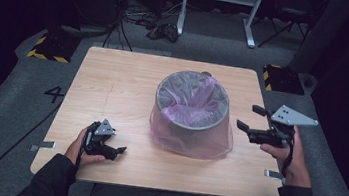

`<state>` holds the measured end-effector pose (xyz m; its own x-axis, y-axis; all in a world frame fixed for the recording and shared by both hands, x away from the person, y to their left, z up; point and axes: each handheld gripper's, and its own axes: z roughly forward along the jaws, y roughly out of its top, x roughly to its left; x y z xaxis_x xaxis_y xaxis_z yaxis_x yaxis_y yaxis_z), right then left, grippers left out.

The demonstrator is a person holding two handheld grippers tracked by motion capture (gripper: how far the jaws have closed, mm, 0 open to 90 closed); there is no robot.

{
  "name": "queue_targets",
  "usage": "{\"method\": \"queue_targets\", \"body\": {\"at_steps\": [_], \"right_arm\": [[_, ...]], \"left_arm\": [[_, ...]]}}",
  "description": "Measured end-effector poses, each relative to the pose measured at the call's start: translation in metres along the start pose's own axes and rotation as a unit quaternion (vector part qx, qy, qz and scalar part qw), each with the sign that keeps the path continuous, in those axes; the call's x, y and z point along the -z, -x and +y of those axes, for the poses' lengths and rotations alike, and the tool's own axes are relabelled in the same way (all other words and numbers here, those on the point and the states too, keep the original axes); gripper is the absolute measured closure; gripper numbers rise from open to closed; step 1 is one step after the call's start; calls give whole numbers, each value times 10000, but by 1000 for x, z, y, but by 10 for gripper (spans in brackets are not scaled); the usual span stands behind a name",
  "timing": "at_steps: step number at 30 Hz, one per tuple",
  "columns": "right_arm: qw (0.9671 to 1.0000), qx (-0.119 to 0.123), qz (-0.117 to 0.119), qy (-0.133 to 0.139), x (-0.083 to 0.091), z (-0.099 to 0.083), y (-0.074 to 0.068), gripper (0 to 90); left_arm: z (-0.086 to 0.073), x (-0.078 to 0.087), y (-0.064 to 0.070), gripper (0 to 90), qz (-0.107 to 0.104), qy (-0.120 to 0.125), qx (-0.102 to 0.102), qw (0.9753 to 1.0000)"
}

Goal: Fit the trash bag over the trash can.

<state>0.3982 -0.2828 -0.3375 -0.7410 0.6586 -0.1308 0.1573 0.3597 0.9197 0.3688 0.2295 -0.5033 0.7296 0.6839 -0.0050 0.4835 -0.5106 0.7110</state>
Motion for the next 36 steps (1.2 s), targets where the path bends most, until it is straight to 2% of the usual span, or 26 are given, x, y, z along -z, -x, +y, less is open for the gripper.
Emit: {"method": "queue_targets", "body": {"at_steps": [7, 10, 13, 15, 17, 23, 25, 27, 29, 32, 34, 35, 36], "right_arm": [[9986, 408, 245, -224, -43, 51, -9, 227], [9973, 461, 465, -332, -64, 68, -17, 244], [9947, 580, 593, -608, -85, 78, -23, 261], [9916, 661, 664, -890, -101, 83, -26, 267], [9897, 640, 642, -1110, -113, 86, -28, 280], [9782, 688, 777, -1800, -138, 85, -28, 280], [9736, 716, 754, -2031, -144, 84, -28, 282], [9680, 800, 874, -2212, -148, 83, -27, 282], [9650, 846, 891, -2315, -151, 83, -26, 284], [9573, 967, 940, -2558, -156, 83, -25, 293], [9496, 1082, 1071, -2739, -159, 83, -27, 293], [9453, 1175, 1099, -2837, -160, 83, -28, 293], [9420, 1166, 1077, -2958, -161, 83, -28, 294]], "left_arm": [[0, -1, 0, 157, 31, 16, 52, 10000], [0, -1, 0, 157, 40, 18, 46, 10000], [0, -1, 0, 157, 37, 16, 50, 10000], [0, -1, 0, 157, 39, 22, 55, 10000], [0, -1, 0, 157, 37, 18, 52, 10000], [1, -1, 0, 157, 57, 2, 35, 10000], [1, -1, -1, 156, 57, 7, 27, 10000], [1, -1, -1, 157, 50, -3, 43, 10000], [1, -1, -1, 156, 56, -4, 33, 10000], [1, -1, -1, 156, 56, -3, 32, 10000], [1, -1, -1, 157, 55, -3, 34, 10000], [1, -1, -1, 156, 56, -5, 31, 10000], [1, -1, -1, 156, 57, -5, 29, 10000]]}}
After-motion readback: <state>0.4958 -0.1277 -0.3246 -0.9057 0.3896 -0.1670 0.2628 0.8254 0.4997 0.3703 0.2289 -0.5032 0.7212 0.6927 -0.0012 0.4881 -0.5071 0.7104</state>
